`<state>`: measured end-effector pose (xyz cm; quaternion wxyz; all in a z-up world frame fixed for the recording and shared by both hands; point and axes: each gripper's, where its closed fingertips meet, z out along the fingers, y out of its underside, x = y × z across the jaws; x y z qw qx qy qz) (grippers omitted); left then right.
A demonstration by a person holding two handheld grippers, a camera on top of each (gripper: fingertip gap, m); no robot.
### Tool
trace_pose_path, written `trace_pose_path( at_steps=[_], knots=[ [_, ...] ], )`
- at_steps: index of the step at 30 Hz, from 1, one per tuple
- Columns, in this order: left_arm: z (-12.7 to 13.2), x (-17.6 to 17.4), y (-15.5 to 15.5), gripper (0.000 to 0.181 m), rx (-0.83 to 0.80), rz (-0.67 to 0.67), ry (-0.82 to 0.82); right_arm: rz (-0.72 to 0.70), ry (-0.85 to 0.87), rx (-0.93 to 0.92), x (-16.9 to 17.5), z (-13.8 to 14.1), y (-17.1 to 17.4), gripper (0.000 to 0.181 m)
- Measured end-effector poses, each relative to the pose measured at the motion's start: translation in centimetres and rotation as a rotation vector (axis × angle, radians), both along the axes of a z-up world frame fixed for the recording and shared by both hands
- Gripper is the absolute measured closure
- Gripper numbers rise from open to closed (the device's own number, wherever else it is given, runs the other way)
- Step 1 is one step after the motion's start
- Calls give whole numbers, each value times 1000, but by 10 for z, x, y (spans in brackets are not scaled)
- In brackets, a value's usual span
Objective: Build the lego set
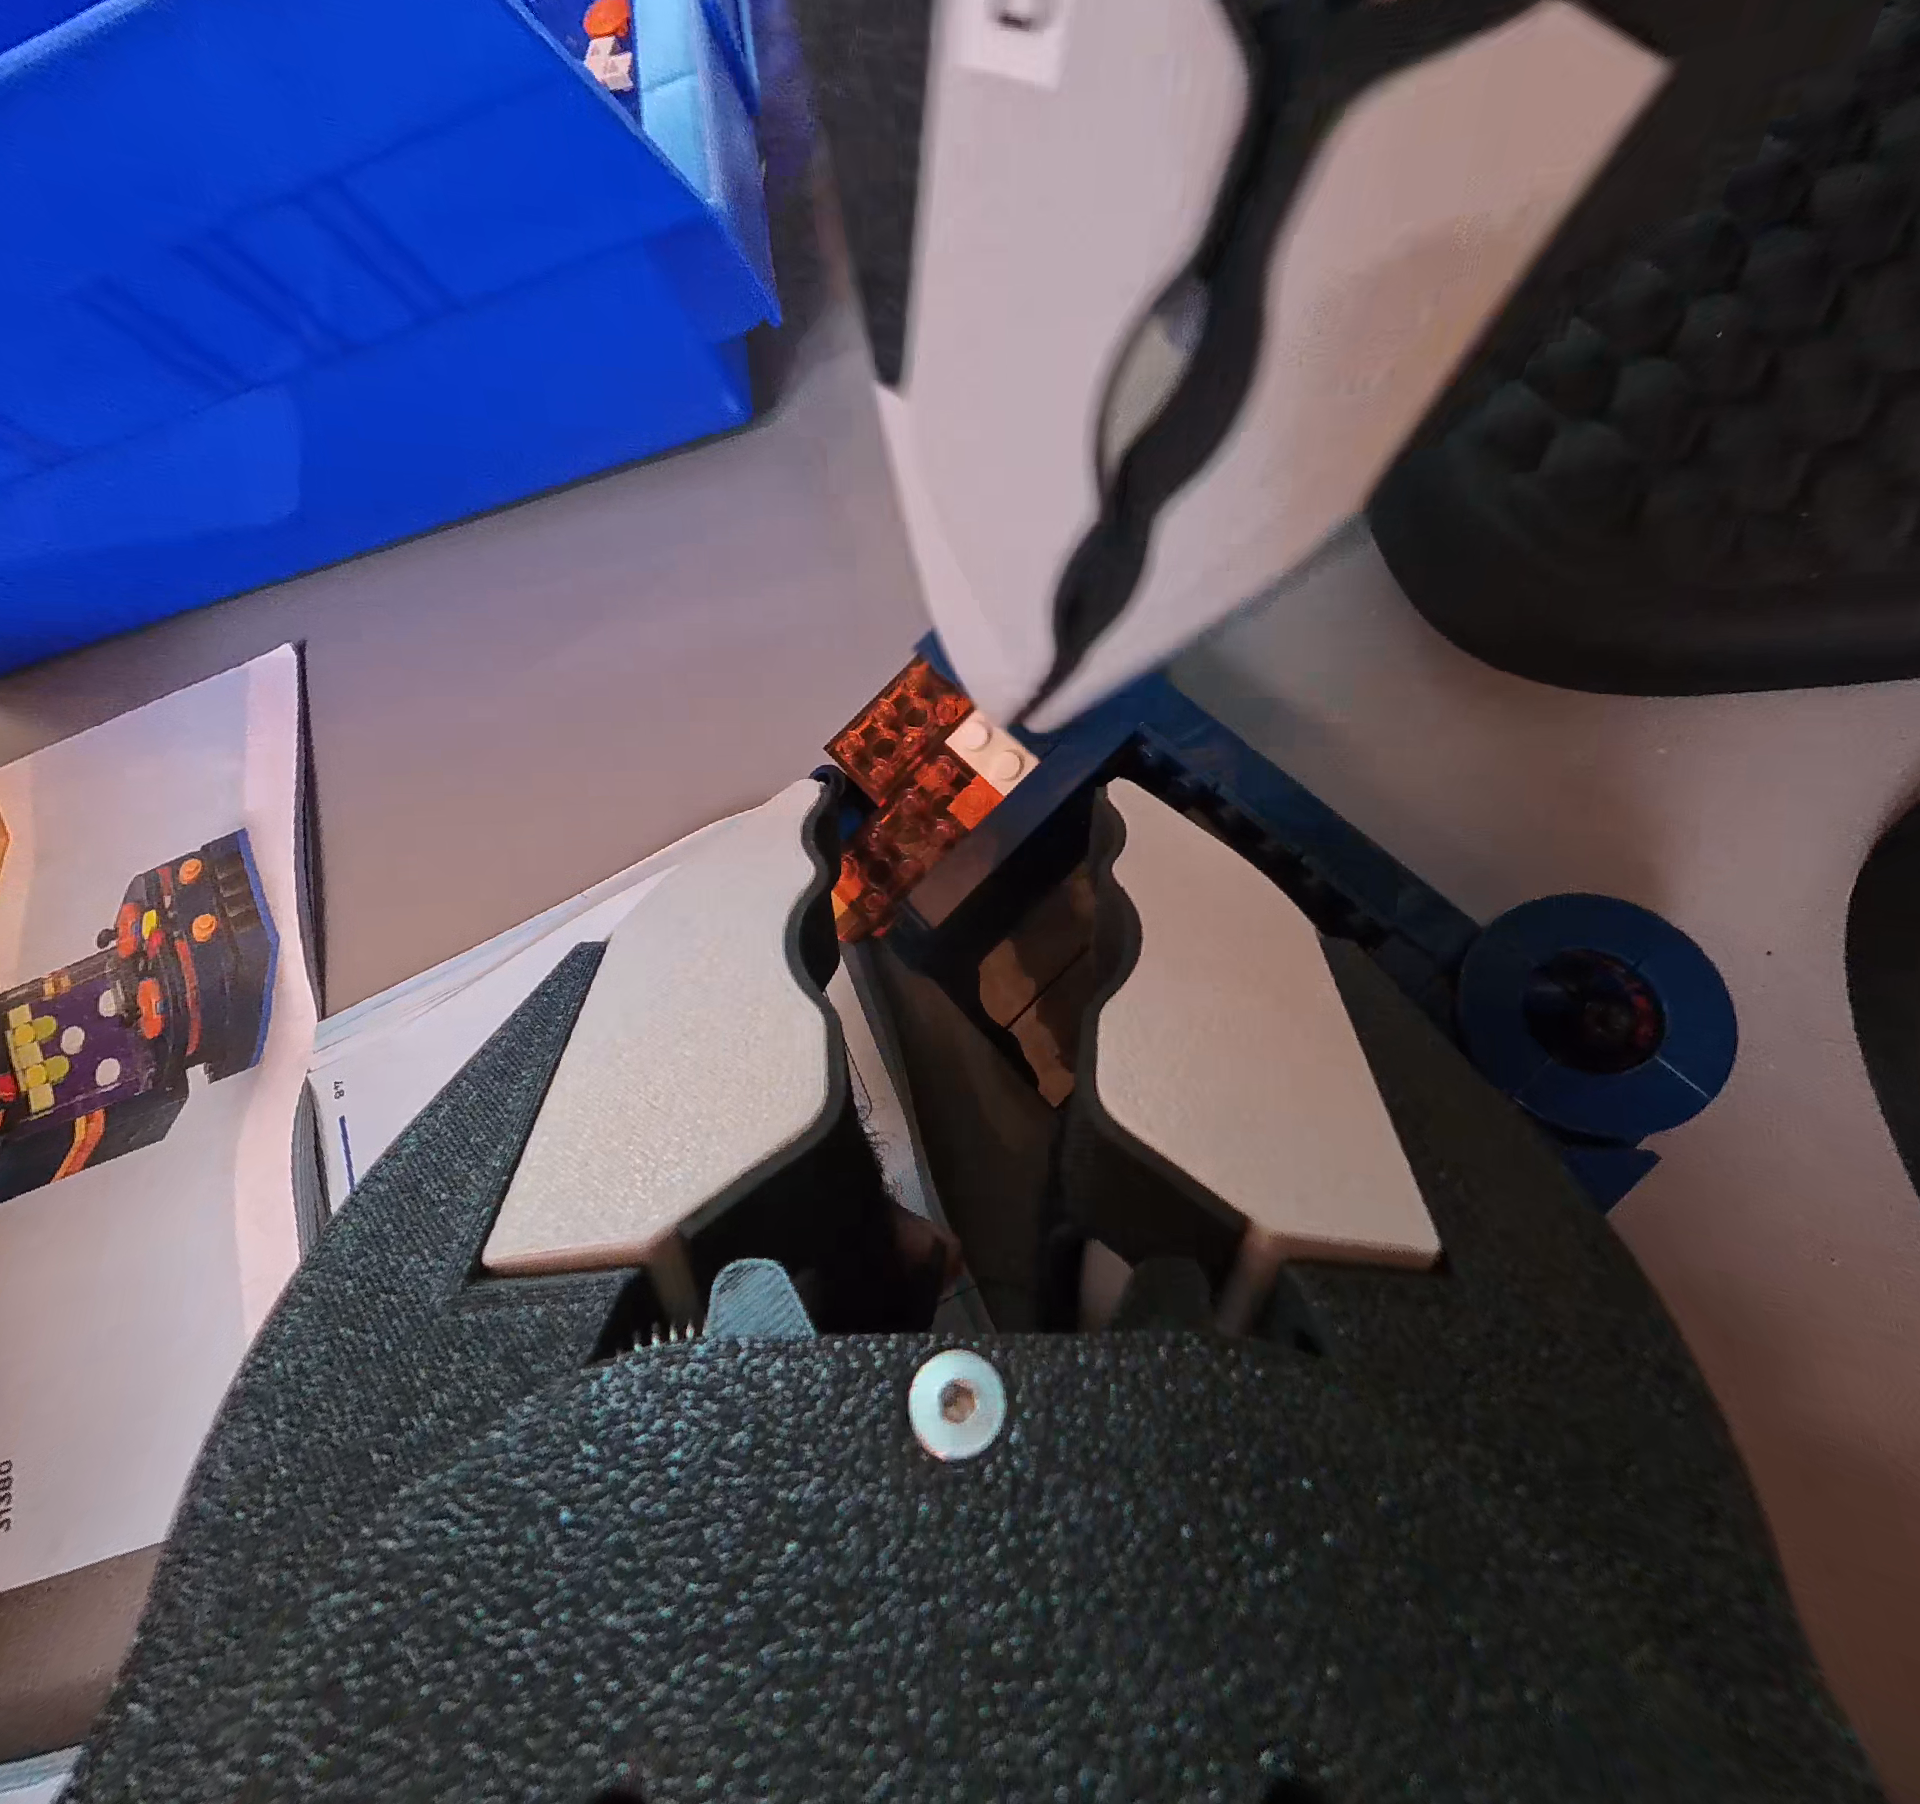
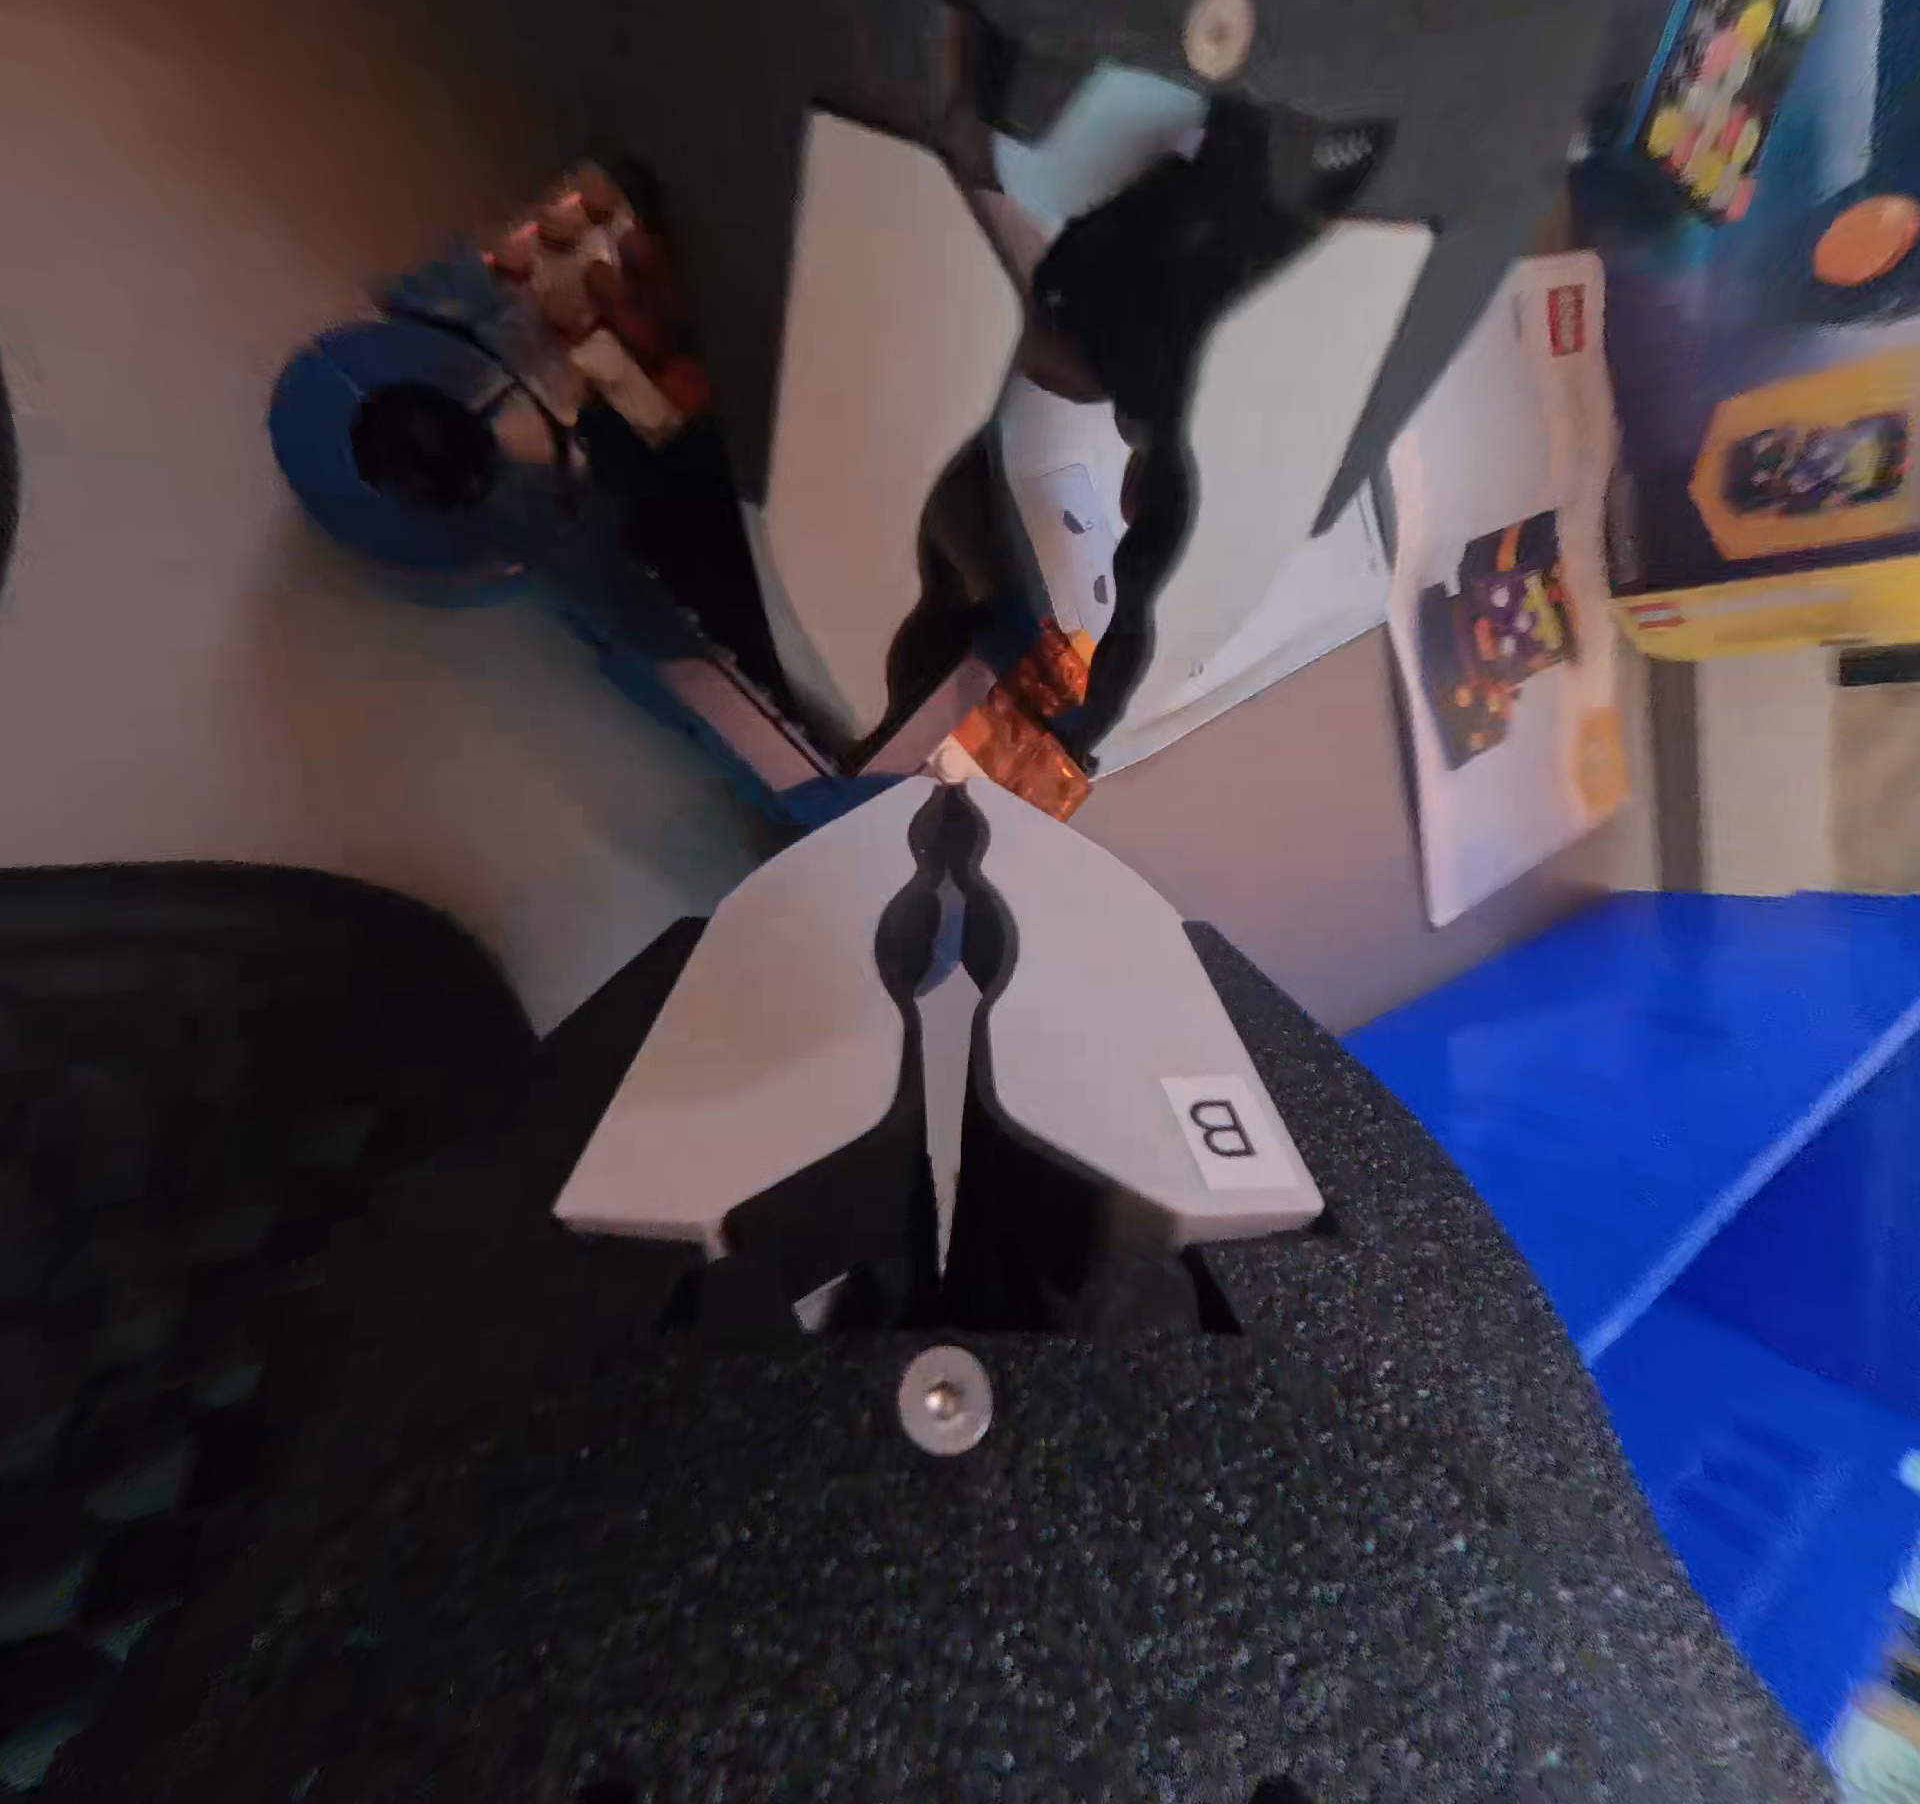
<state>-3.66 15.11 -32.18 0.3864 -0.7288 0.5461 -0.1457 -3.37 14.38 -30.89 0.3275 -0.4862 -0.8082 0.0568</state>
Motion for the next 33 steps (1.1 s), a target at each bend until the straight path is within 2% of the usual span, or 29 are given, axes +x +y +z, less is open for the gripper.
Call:
trace_pose_path(
  at_steps=[1,3,5,7,10,14,17,23,26,30,33],
  knots=[
    [0,0,0,136,2,5,-1,9,-14,58,0,0,2,181],
    [1,0,3,145,27,27,-3,-37,-3,40,2,0,11,181],
    [1,0,1,145,36,7,2,-28,35,-52,4,3,4,181],
    [2,0,0,142,31,1,9,17,131,-112,4,17,-11,181],
    [13,0,-4,140,54,-26,-19,-84,239,-56,12,38,14,181],
    [38,-3,-10,144,65,-16,-140,-256,330,-454,16,27,24,181],
    [44,-12,-17,156,63,66,-170,-311,368,-608,17,22,29,181],
    [43,-35,-37,176,68,288,-134,-301,361,-603,14,16,30,181],
    [46,-43,-49,173,89,411,-130,-295,337,-585,12,9,28,181],
    [50,-45,-65,144,103,557,-136,-303,347,-607,11,11,30,181],
    [49,-36,-76,138,121,603,-174,-299,317,-648,10,6,26,181]
  ],
)
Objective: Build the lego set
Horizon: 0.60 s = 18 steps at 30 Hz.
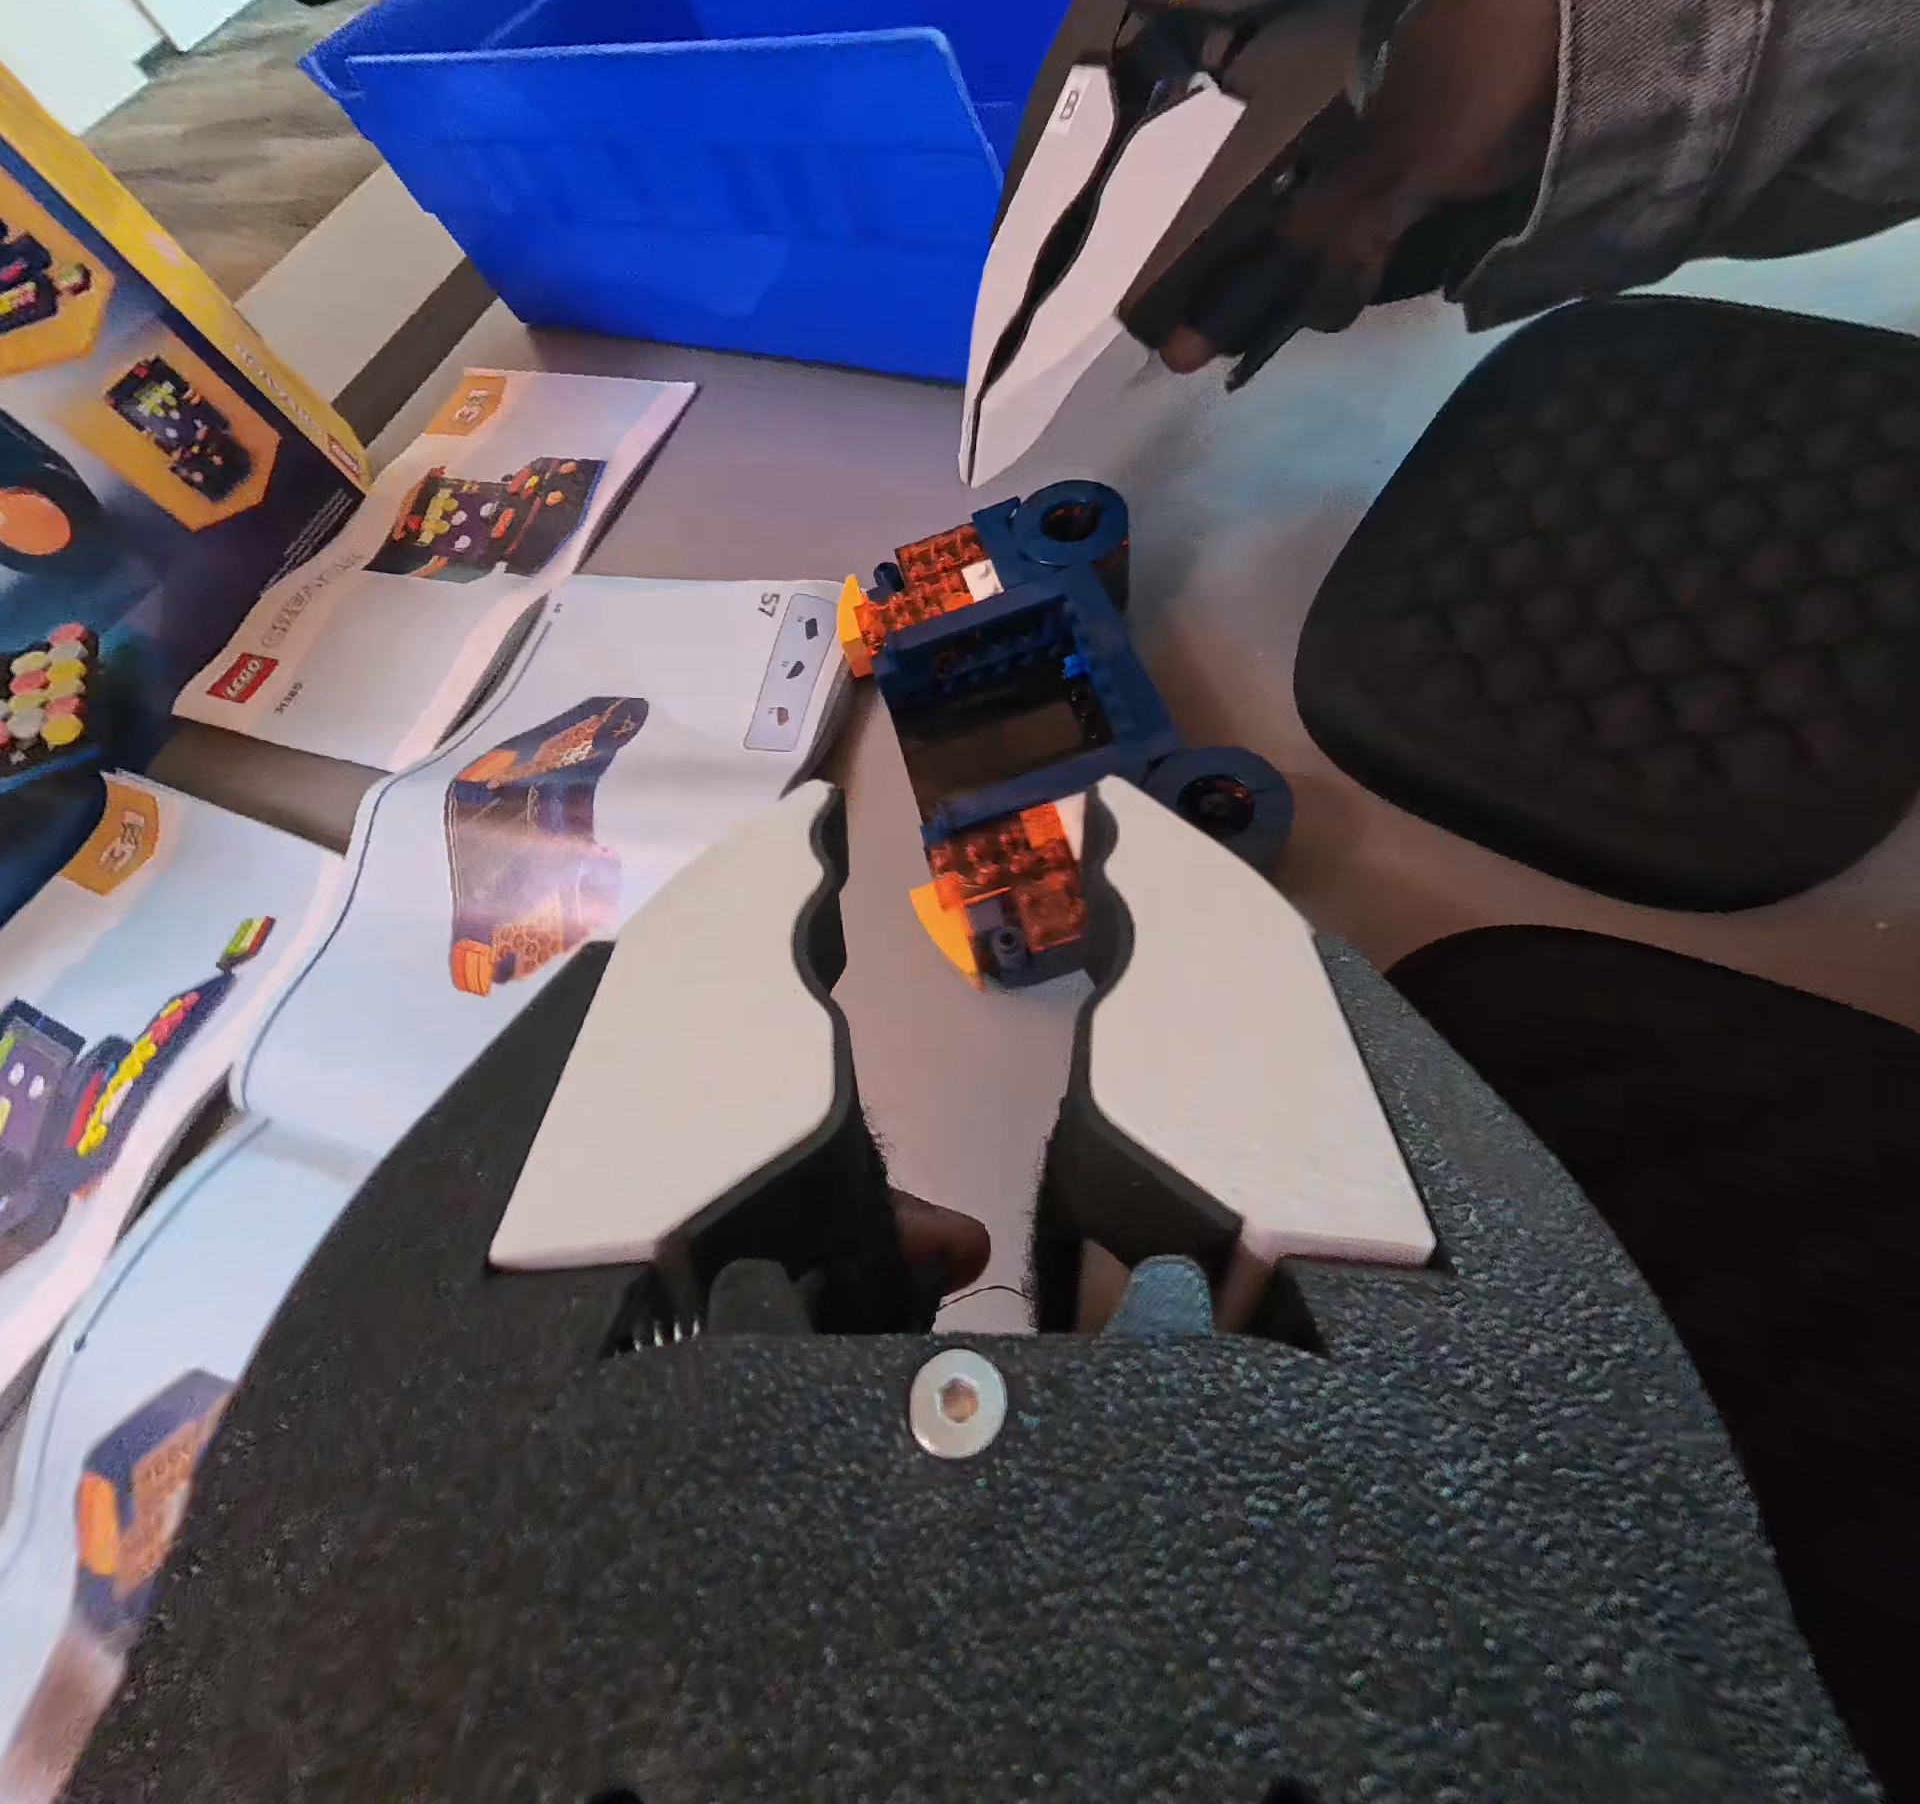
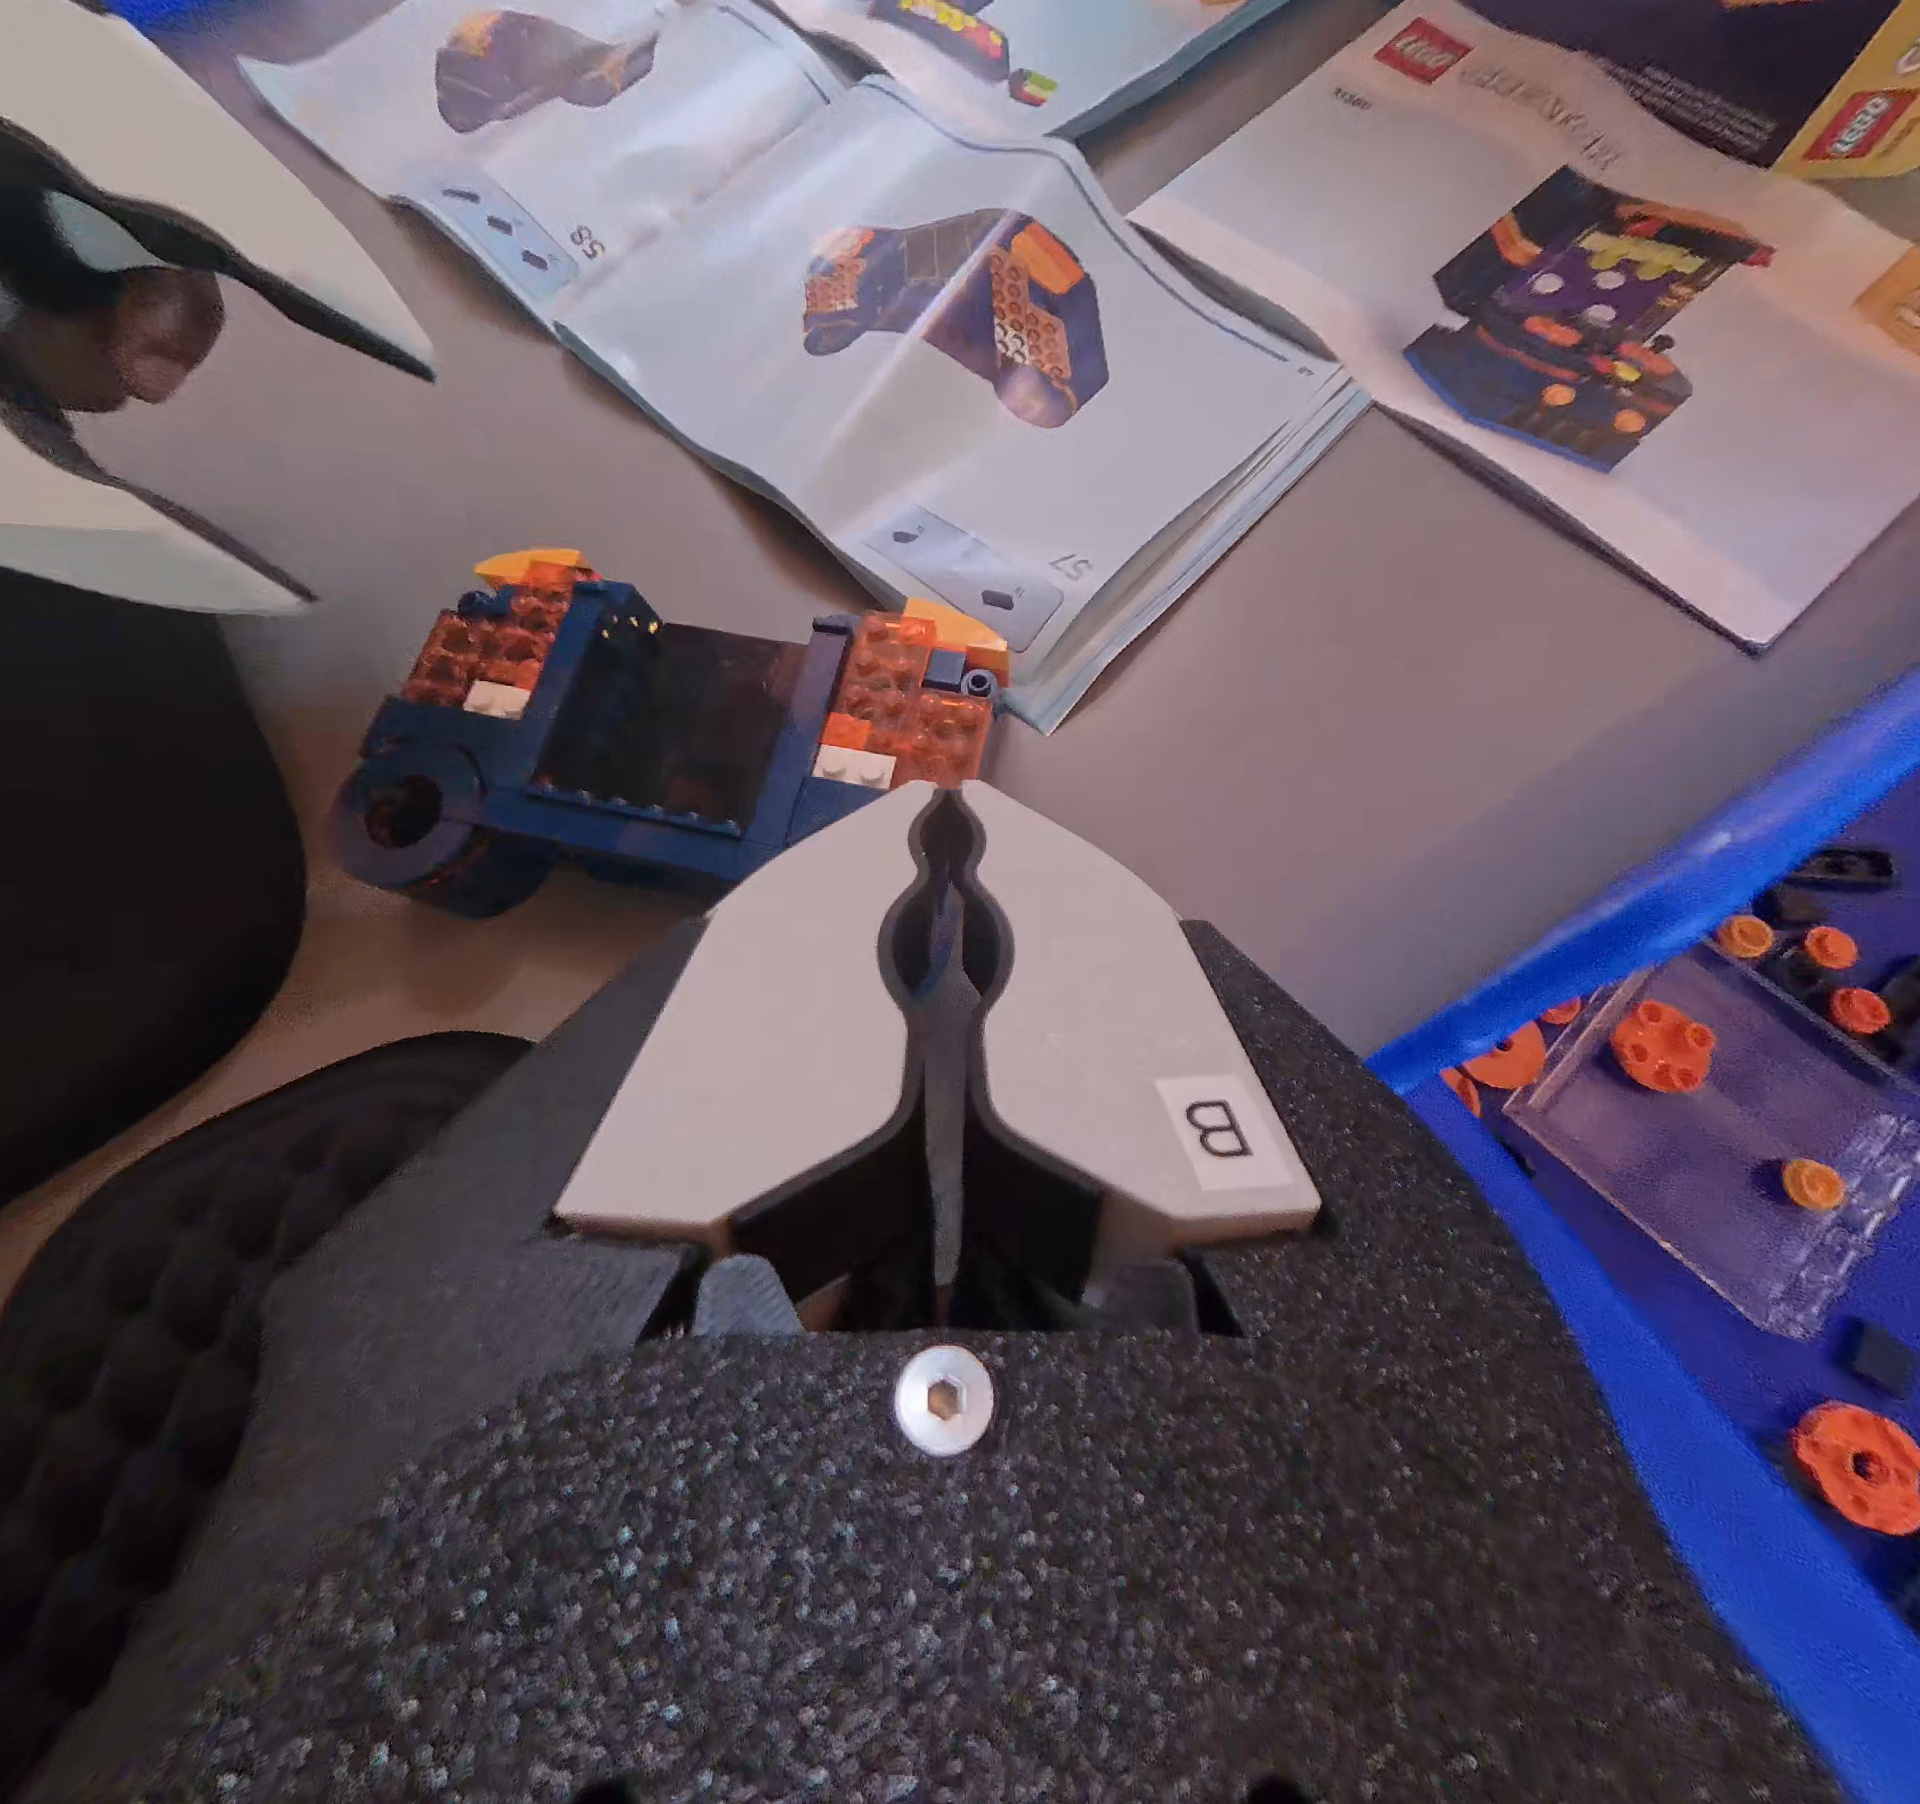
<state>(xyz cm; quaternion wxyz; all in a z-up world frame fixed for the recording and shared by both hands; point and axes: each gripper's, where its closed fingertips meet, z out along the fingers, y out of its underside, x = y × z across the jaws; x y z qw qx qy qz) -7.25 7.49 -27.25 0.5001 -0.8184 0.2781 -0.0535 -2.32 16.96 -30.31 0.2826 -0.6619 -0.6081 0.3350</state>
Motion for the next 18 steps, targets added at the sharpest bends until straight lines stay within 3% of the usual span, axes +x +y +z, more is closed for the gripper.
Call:
trace_pose_path(
  at_steps=[8,11,14,18],
  knots=[
    [-22,2,-17,116,-87,111,-28,9,-30,42,3,-3,1,181],
    [-26,-2,-23,109,-119,164,-42,-42,13,-32,6,-1,7,181],
    [-34,0,-24,107,-147,174,-9,-26,-10,-194,9,-9,-1,161],
    [-47,4,-24,112,-209,140,63,25,-19,-332,15,-9,-21,167]
  ],
)
